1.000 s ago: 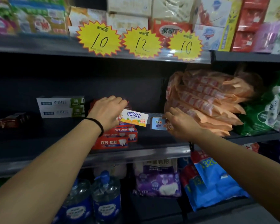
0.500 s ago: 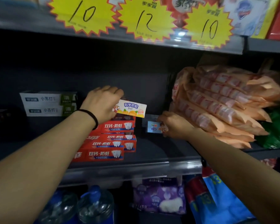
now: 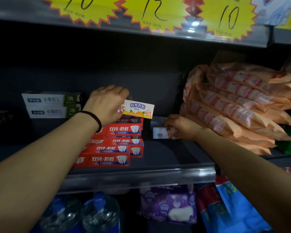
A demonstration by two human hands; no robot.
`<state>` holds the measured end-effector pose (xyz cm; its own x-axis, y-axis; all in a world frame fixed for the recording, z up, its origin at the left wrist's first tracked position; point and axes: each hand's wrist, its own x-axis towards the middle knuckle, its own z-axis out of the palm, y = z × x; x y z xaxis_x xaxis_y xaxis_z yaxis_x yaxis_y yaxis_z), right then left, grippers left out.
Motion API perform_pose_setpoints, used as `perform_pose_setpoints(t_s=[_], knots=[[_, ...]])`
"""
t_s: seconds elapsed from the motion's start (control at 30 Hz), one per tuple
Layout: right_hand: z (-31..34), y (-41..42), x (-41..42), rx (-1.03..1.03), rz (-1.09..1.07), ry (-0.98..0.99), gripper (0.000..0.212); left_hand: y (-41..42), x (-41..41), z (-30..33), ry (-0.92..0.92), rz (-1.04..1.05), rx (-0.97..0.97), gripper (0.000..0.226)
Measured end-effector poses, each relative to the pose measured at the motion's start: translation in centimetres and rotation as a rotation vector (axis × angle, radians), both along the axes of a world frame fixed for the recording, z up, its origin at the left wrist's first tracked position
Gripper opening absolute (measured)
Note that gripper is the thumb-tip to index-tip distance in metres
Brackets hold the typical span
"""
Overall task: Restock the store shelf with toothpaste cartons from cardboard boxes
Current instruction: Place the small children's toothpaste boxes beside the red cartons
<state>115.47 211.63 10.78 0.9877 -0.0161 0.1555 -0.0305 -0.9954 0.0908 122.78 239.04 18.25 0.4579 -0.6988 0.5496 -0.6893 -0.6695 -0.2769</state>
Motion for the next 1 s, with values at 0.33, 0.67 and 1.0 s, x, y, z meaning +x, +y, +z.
perform_pose_setpoints(t_s=[0.33,0.67,1.0], knots=[[0.0,0.0,-0.2,-0.039,-0.064,-0.014,0.05,0.0,-0.2,-0.4,-0.006,0.003,0.001,0.041],[-0.8,-0.6,0.7,-0.089,-0.047,-0.055,0.052,-0.3,0.2,-0.4,-0.014,0.007,-0.002,0.041],[3.3,0.0,-2.3,-0.025,0.009,-0.03,0.058,-0.5,-1.7,0.0,-0.062,-0.005,0.042,0.041]])
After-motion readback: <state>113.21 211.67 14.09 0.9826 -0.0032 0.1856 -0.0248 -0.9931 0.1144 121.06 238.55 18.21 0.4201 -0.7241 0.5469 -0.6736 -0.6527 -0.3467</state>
